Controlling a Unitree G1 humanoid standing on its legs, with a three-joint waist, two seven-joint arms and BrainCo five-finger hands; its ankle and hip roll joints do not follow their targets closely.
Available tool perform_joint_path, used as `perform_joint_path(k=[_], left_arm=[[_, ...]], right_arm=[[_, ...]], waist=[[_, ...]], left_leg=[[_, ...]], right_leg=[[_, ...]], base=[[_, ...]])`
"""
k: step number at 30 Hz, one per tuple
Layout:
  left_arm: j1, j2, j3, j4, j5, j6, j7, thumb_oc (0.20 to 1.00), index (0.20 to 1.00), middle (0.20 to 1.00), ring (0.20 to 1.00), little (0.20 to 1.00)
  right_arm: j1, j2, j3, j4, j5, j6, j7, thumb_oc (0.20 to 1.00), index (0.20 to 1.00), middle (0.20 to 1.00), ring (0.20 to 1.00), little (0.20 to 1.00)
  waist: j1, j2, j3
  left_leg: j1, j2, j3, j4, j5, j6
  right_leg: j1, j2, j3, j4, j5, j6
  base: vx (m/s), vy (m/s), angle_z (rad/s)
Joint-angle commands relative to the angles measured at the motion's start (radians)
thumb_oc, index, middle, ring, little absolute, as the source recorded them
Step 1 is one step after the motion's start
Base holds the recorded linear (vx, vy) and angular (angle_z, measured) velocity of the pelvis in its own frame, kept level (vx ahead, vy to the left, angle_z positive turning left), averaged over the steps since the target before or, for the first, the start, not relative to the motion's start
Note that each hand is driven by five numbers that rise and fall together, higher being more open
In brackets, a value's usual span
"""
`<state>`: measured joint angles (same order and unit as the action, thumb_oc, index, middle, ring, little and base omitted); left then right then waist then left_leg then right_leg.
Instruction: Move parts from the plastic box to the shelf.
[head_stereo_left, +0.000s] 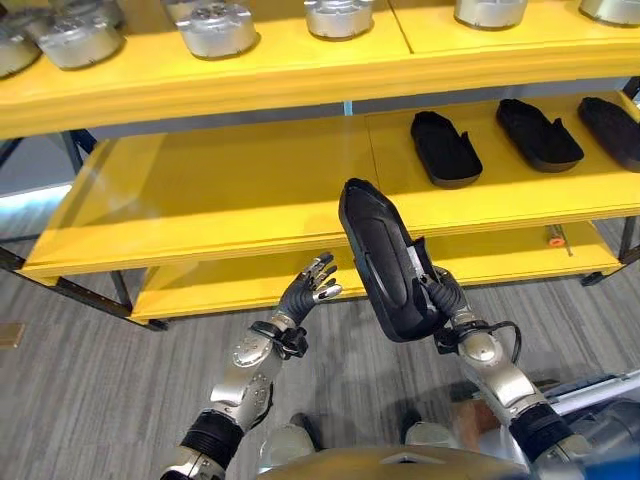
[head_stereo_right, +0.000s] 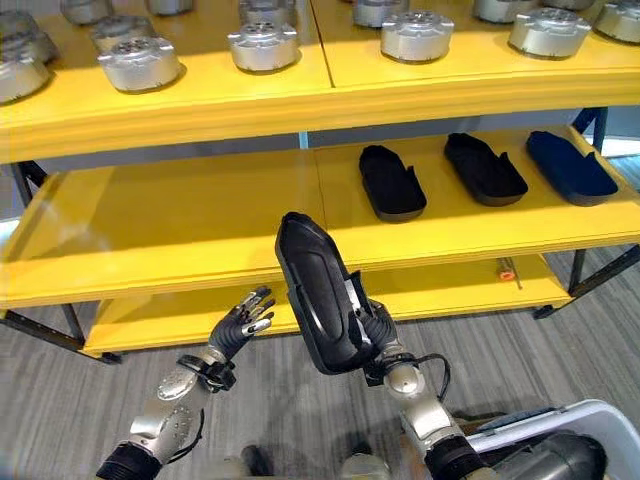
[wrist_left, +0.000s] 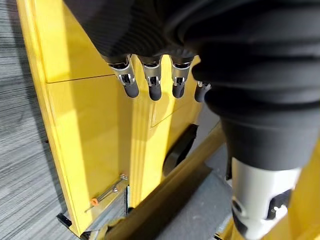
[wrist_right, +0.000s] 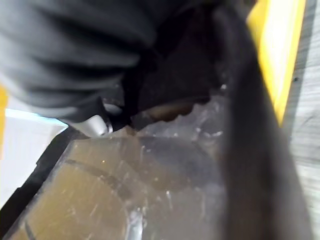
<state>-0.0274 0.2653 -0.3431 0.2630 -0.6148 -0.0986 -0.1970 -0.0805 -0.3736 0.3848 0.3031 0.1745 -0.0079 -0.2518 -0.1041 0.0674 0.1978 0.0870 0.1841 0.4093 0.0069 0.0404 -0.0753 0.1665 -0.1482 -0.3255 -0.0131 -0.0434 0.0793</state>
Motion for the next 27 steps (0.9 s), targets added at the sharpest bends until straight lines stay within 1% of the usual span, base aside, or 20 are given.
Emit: perform_joint_path(k=[1,2,3,4,5,6,7,8,9,11,15,16,18,20,21,22,24,25,26,27], left_arm=[[0.002,0.021,0.02,-0.043,0.0,-0.049,-0.014,1.0,1.0,1.0,1.0,1.0],[0.011,0.025,0.028,-0.043,-0.012,-0.052,-0.027,1.0,1.0,1.0,1.0,1.0],[0.016,0.028,0.033,-0.043,-0.016,-0.056,-0.034,1.0,1.0,1.0,1.0,1.0],[0.017,0.032,0.038,-0.042,-0.014,-0.06,-0.036,1.0,1.0,1.0,1.0,1.0],[0.018,0.034,0.04,-0.042,-0.013,-0.063,-0.036,1.0,1.0,1.0,1.0,1.0],[0.019,0.036,0.043,-0.044,-0.01,-0.067,-0.031,1.0,1.0,1.0,1.0,1.0],[0.018,0.041,0.048,-0.047,0.034,-0.091,0.017,1.0,1.0,1.0,1.0,1.0],[0.015,0.044,0.048,-0.045,0.085,-0.125,0.046,1.0,1.0,1.0,1.0,1.0],[0.0,0.06,0.044,-0.034,0.147,-0.162,0.094,1.0,1.0,1.0,1.0,1.0],[-0.021,0.075,0.039,-0.027,0.144,-0.164,0.097,1.0,1.0,1.0,1.0,1.0],[-0.037,0.092,0.022,-0.009,0.198,-0.178,0.094,1.0,1.0,1.0,1.0,1.0],[-0.04,0.094,0.016,-0.005,0.193,-0.18,0.096,1.0,1.0,1.0,1.0,1.0],[-0.033,0.096,0.017,-0.005,0.175,-0.189,0.09,1.0,1.0,1.0,1.0,1.0],[-0.018,0.093,0.024,-0.023,0.14,-0.17,0.063,1.0,1.0,1.0,1.0,1.0],[-0.015,0.092,0.023,-0.029,0.138,-0.165,0.061,1.0,1.0,1.0,1.0,1.0],[-0.018,0.094,0.014,-0.039,0.121,-0.142,0.044,1.0,1.0,1.0,1.0,1.0],[-0.03,0.09,-0.001,-0.037,0.114,-0.123,0.019,1.0,1.0,1.0,1.0,1.0],[-0.031,0.087,-0.005,-0.039,0.112,-0.118,0.018,1.0,1.0,1.0,1.0,1.0],[-0.033,0.079,-0.015,-0.044,0.114,-0.093,0.011,1.0,1.0,1.0,1.0,1.0],[-0.026,0.074,-0.022,-0.048,0.126,-0.086,0.007,1.0,1.0,1.0,1.0,1.0]], right_arm=[[-0.068,0.017,0.004,-0.068,0.021,-0.066,-0.007,0.2,0.2,0.2,0.2,0.2],[-0.063,0.006,0.006,-0.075,0.022,-0.06,-0.01,0.2,0.2,0.2,0.2,0.2],[-0.06,0.0,0.008,-0.08,0.02,-0.058,-0.011,0.2,0.2,0.2,0.2,0.2],[-0.057,-0.005,0.007,-0.082,0.017,-0.058,-0.006,0.2,0.2,0.2,0.2,0.2],[-0.055,-0.007,0.006,-0.082,0.015,-0.057,-0.002,0.2,0.2,0.2,0.2,0.2],[-0.053,-0.013,0.005,-0.083,0.015,-0.056,0.006,0.2,0.2,0.2,0.2,0.2],[-0.05,-0.017,0.006,-0.081,0.011,-0.054,-0.001,0.2,0.2,0.2,0.2,0.2],[-0.049,-0.017,0.005,-0.08,0.002,-0.048,-0.012,0.2,0.2,0.2,0.2,0.2],[-0.047,-0.016,-0.002,-0.075,-0.002,-0.039,-0.024,0.2,0.2,0.2,0.2,0.2],[-0.047,-0.012,-0.007,-0.061,-0.001,-0.052,-0.03,0.2,0.2,0.2,0.2,0.2],[-0.054,0.014,-0.016,-0.052,-0.004,-0.057,-0.024,0.2,0.2,0.2,0.2,0.2],[-0.064,0.027,-0.012,-0.052,-0.009,-0.064,-0.025,0.2,0.2,0.2,0.2,0.2],[-0.08,0.05,-0.009,-0.053,-0.02,-0.068,-0.028,0.2,0.2,0.2,0.2,0.2],[-0.098,0.067,-0.005,-0.044,-0.012,-0.062,-0.046,0.2,0.2,0.2,0.2,0.2],[-0.104,0.072,-0.005,-0.041,-0.009,-0.061,-0.05,0.2,0.2,0.2,0.2,0.2],[-0.112,0.075,-0.005,-0.043,0.002,-0.058,-0.072,0.2,0.2,0.2,0.2,0.2],[-0.111,0.069,-0.015,-0.053,0.013,-0.056,-0.096,0.2,0.2,0.2,0.2,0.2],[-0.111,0.067,-0.019,-0.055,0.016,-0.055,-0.095,0.2,0.2,0.2,0.2,0.2],[-0.11,0.062,-0.036,-0.059,0.019,-0.048,-0.084,0.2,0.2,0.2,0.2,0.2],[-0.11,0.059,-0.045,-0.057,0.021,-0.048,-0.072,0.2,0.2,0.2,0.2,0.2]], waist=[[0.035,-0.045,-0.034],[0.04,-0.04,-0.035],[0.039,-0.04,-0.034],[0.038,-0.04,-0.032],[0.036,-0.042,-0.029],[0.036,-0.039,-0.028],[0.038,-0.034,-0.027],[0.037,-0.033,-0.028],[0.034,-0.033,-0.03],[0.037,-0.037,-0.033],[0.049,-0.051,-0.033],[0.065,-0.058,-0.03],[0.099,-0.069,-0.021],[0.132,-0.07,-0.013],[0.135,-0.071,-0.012],[0.12,-0.076,-0.007],[0.089,-0.086,-0.004],[0.085,-0.089,-0.004],[0.076,-0.1,-0.003],[0.076,-0.105,-0.001]], left_leg=[[0.005,0.057,-0.052,-0.044,0.164,-0.034],[-0.013,0.116,-0.058,-0.069,0.232,-0.061],[-0.027,0.144,-0.054,-0.068,0.253,-0.07],[-0.035,0.16,-0.06,-0.064,0.261,-0.074],[-0.031,0.161,-0.067,-0.064,0.256,-0.073],[-0.02,0.158,-0.078,-0.072,0.229,-0.069],[-0.01,0.144,-0.093,-0.072,0.193,-0.063],[-0.006,0.136,-0.093,-0.069,0.178,-0.058],[0.007,0.111,-0.089,-0.063,0.139,-0.046],[0.018,0.074,-0.092,-0.045,0.091,-0.026],[0.043,0.018,-0.073,-0.043,0.054,0.01],[0.054,-0.011,-0.053,-0.051,0.043,0.03],[0.085,-0.059,-0.026,-0.08,0.018,0.048],[0.094,-0.083,0.001,-0.091,0.001,0.064],[0.096,-0.087,0.003,-0.093,-0.004,0.068],[0.093,-0.097,-0.003,-0.094,-0.017,0.078],[0.089,-0.108,-0.023,-0.094,-0.025,0.084],[0.088,-0.11,-0.027,-0.094,-0.026,0.084],[0.088,-0.117,-0.031,-0.094,-0.033,0.081],[0.095,-0.117,-0.02,-0.094,-0.038,0.074]], right_leg=[[-0.051,0.046,0.057,0.038,0.036,-0.039],[-0.04,0.024,0.052,0.04,0.033,-0.034],[-0.034,0.006,0.046,0.047,0.029,-0.031],[-0.033,-0.008,0.047,0.057,0.025,-0.027],[-0.031,-0.017,0.049,0.068,0.018,-0.023],[-0.036,-0.031,0.057,0.085,0.014,-0.014],[-0.042,-0.049,0.063,0.112,0.008,-0.003],[-0.044,-0.054,0.064,0.118,0.008,0.0],[-0.046,-0.064,0.063,0.129,0.01,0.007],[-0.051,-0.076,0.063,0.139,0.019,0.019],[-0.043,-0.1,0.042,0.147,0.035,0.045],[-0.05,-0.122,0.002,0.176,0.062,0.052],[-0.065,-0.177,-0.064,0.247,0.117,0.086],[-0.074,-0.199,-0.135,0.29,0.162,0.101],[-0.083,-0.195,-0.131,0.294,0.17,0.105],[-0.112,-0.144,-0.09,0.275,0.158,0.102],[-0.141,-0.062,-0.02,0.213,0.134,0.094],[-0.143,-0.052,-0.011,0.195,0.132,0.093],[-0.152,-0.031,0.002,0.128,0.156,0.099],[-0.154,-0.025,-0.011,0.073,0.178,0.105]], base=[[0.19,0.51,-0.05],[0.15,0.492,0.1],[0.18,0.618,0.06],[0.12,0.446,0.07],[0.12,0.431,0.0],[0.15,0.516,0.02],[0.14,0.509,0.01],[0.14,0.56,-0.07],[0.1,0.452,-0.09],[0.1,0.427,-0.12],[0.06,0.334,-0.04],[0.06,0.345,0.0],[0.06,0.39,-0.19],[0.01,0.276,-0.29],[0.01,0.144,-0.65],[0.02,0.05,-0.57],[0.06,0.002,0.03],[0.11,-0.048,0.73],[0.16,-0.093,0.91],[0.24,-0.153,0.41]])
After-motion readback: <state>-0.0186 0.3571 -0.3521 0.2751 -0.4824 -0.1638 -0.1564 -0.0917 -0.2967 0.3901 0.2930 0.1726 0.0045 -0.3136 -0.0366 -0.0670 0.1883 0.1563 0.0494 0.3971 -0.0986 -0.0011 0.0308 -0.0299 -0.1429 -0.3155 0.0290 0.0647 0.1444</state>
